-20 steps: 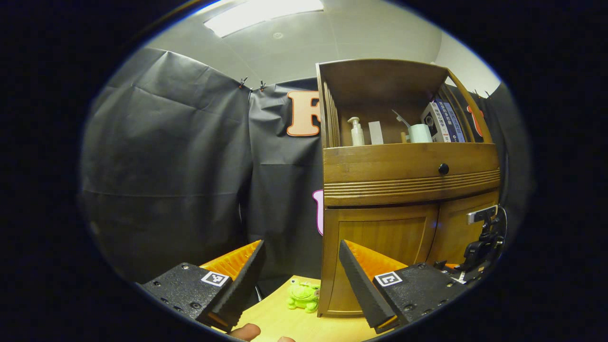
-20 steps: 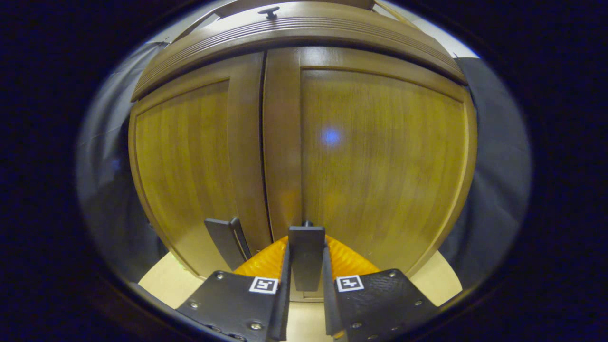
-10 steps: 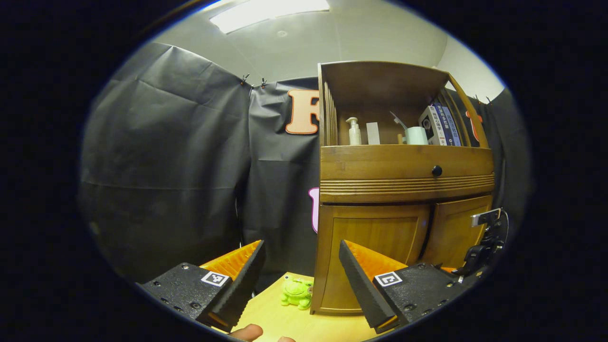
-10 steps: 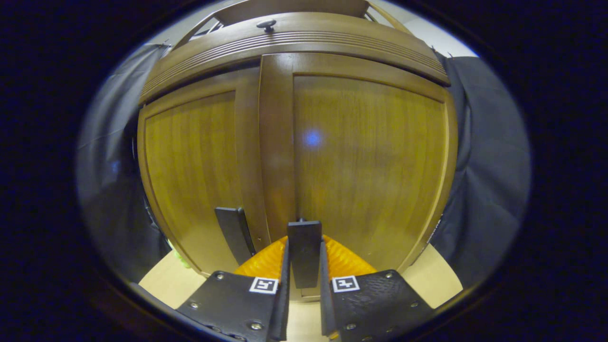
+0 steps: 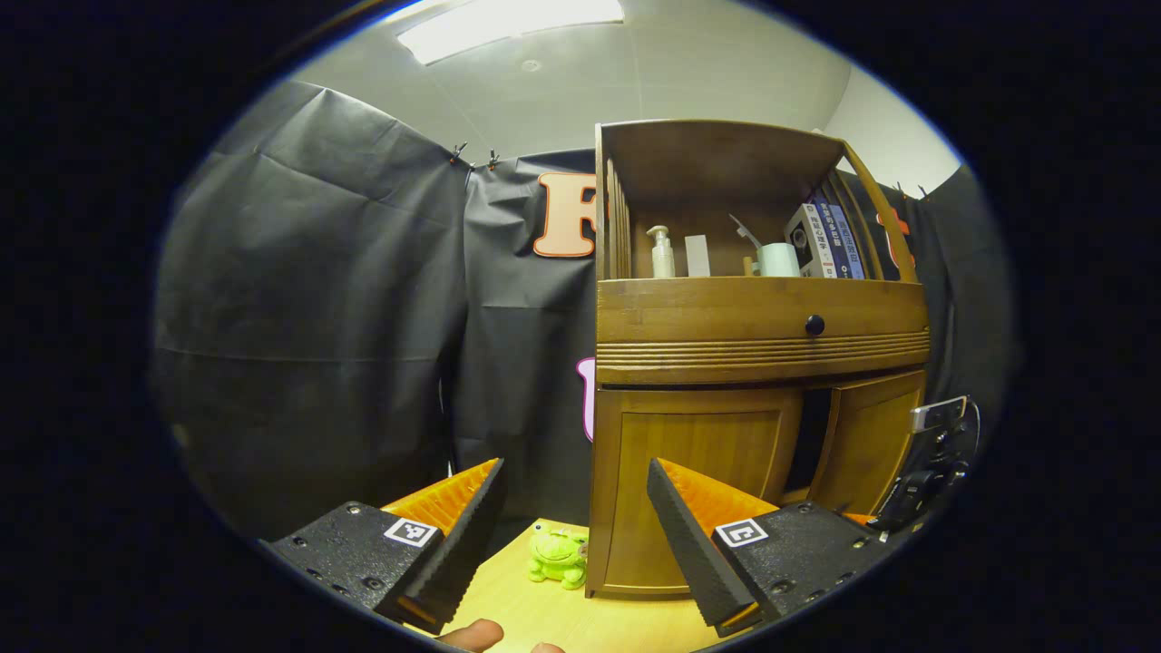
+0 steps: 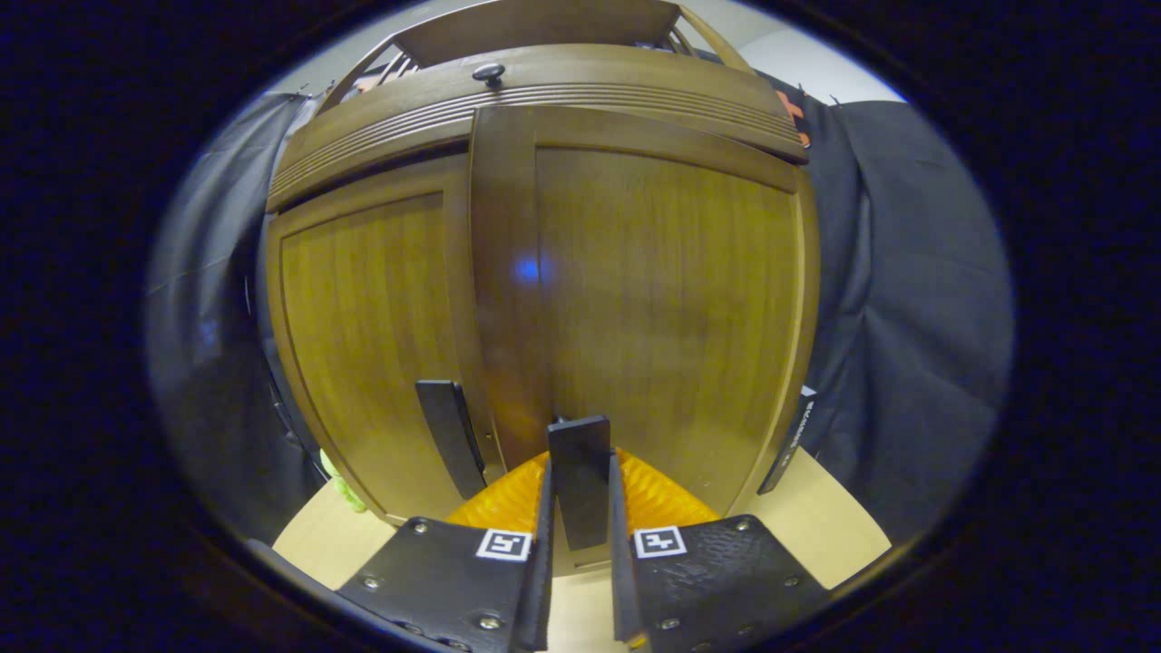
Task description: Open the right door of the double-door shoe cabinet with the right hand, and open the left door with the left hand.
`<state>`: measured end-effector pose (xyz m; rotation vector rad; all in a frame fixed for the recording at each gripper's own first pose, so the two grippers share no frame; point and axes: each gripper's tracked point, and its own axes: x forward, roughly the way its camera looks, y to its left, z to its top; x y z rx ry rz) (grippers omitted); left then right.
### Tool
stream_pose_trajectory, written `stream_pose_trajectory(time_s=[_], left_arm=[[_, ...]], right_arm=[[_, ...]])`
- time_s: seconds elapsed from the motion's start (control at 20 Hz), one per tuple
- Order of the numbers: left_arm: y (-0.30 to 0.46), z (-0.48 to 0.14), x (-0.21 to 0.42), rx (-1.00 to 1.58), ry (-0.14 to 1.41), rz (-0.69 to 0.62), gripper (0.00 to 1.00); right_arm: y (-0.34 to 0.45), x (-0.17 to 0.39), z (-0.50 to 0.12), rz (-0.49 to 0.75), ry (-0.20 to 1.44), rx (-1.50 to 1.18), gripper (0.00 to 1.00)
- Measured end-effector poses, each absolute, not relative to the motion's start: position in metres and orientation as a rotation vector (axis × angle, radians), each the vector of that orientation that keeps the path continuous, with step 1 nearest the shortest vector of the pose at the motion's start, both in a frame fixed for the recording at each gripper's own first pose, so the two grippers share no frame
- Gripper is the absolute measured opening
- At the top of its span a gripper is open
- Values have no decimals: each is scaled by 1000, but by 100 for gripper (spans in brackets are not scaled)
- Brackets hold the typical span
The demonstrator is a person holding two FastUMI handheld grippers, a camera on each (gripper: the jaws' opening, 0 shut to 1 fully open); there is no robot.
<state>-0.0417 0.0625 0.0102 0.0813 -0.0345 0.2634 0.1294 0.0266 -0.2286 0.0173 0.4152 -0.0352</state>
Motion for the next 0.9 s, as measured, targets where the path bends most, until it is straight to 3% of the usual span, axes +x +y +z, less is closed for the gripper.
stream_pose_trajectory(time_s=[0.9], left_arm=[[-21,-11,-30,38,0,0,92]], right_arm=[[16,123,-222,-161,435,60,25]])
